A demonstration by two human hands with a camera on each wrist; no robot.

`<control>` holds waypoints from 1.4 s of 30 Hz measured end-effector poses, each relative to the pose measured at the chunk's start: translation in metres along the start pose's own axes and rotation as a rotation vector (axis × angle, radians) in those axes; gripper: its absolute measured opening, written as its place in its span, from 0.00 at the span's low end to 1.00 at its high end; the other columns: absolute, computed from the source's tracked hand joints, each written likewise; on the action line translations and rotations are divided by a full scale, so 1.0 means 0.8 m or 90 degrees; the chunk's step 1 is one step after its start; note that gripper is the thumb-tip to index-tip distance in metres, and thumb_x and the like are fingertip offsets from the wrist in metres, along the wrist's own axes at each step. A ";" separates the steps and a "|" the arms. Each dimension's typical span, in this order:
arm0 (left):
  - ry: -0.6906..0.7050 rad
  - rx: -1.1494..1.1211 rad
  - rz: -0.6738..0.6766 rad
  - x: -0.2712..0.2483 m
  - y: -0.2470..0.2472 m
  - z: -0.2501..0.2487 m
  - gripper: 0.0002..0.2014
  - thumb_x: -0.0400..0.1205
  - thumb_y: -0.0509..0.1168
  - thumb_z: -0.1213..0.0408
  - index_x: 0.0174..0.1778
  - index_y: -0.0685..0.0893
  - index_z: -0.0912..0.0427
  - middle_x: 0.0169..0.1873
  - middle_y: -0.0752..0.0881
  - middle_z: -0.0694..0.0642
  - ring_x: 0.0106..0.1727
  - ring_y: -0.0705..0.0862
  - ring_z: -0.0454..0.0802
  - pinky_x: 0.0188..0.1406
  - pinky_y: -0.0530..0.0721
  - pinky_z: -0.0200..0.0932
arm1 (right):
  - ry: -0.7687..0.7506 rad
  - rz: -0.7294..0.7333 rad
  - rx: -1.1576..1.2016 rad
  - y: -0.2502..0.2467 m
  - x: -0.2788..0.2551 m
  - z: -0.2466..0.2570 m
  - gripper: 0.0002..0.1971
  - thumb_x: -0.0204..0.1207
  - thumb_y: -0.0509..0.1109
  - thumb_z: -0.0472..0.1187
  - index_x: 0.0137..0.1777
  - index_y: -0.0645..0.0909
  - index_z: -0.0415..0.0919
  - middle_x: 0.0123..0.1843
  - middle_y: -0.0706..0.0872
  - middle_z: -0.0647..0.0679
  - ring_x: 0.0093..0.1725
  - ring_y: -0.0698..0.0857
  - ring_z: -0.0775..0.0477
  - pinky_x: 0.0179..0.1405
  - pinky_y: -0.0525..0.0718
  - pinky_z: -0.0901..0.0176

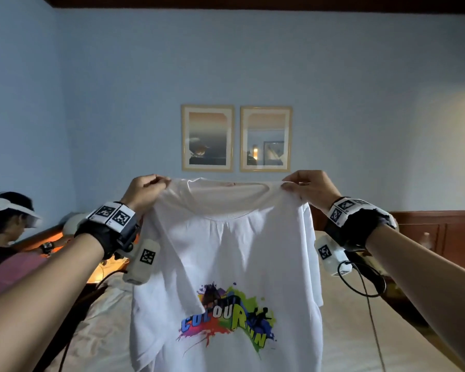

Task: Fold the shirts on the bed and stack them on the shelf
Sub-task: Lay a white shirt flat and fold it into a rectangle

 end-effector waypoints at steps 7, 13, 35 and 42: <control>0.037 0.063 0.041 0.000 0.003 -0.015 0.08 0.83 0.68 0.64 0.38 0.89 0.52 0.39 0.87 0.56 0.42 0.82 0.50 0.46 0.82 0.47 | 0.006 -0.029 0.035 -0.013 0.003 -0.007 0.02 0.74 0.77 0.37 0.42 0.91 0.44 0.43 0.92 0.48 0.46 0.91 0.48 0.47 0.90 0.52; -0.051 0.027 0.039 0.000 0.022 -0.004 0.12 0.84 0.61 0.71 0.39 0.85 0.56 0.43 0.86 0.57 0.48 0.81 0.52 0.48 0.78 0.45 | -0.017 0.044 -0.112 0.012 0.003 0.000 0.07 0.82 0.65 0.39 0.43 0.80 0.44 0.37 0.81 0.48 0.34 0.78 0.51 0.30 0.77 0.62; 0.042 0.045 0.097 -0.042 0.042 0.011 0.17 0.82 0.66 0.49 0.41 0.87 0.61 0.31 0.83 0.45 0.38 0.75 0.45 0.40 0.75 0.46 | 0.031 0.078 -0.091 -0.013 0.003 -0.029 0.18 0.83 0.64 0.41 0.30 0.82 0.48 0.32 0.81 0.50 0.37 0.79 0.48 0.45 0.77 0.54; 0.091 0.384 0.311 -0.152 0.074 0.130 0.30 0.67 0.58 0.32 0.32 0.85 0.59 0.21 0.79 0.47 0.25 0.77 0.35 0.29 0.72 0.36 | 0.164 0.093 -0.329 0.017 -0.041 -0.122 0.09 0.82 0.65 0.44 0.40 0.80 0.49 0.35 0.79 0.51 0.32 0.78 0.51 0.29 0.78 0.65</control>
Point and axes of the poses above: each hand's wrist, its own x-axis towards the middle knuckle, its own y-axis out of the palm, z = x × y, the point moved 10 cm from there along x, towards the middle knuckle
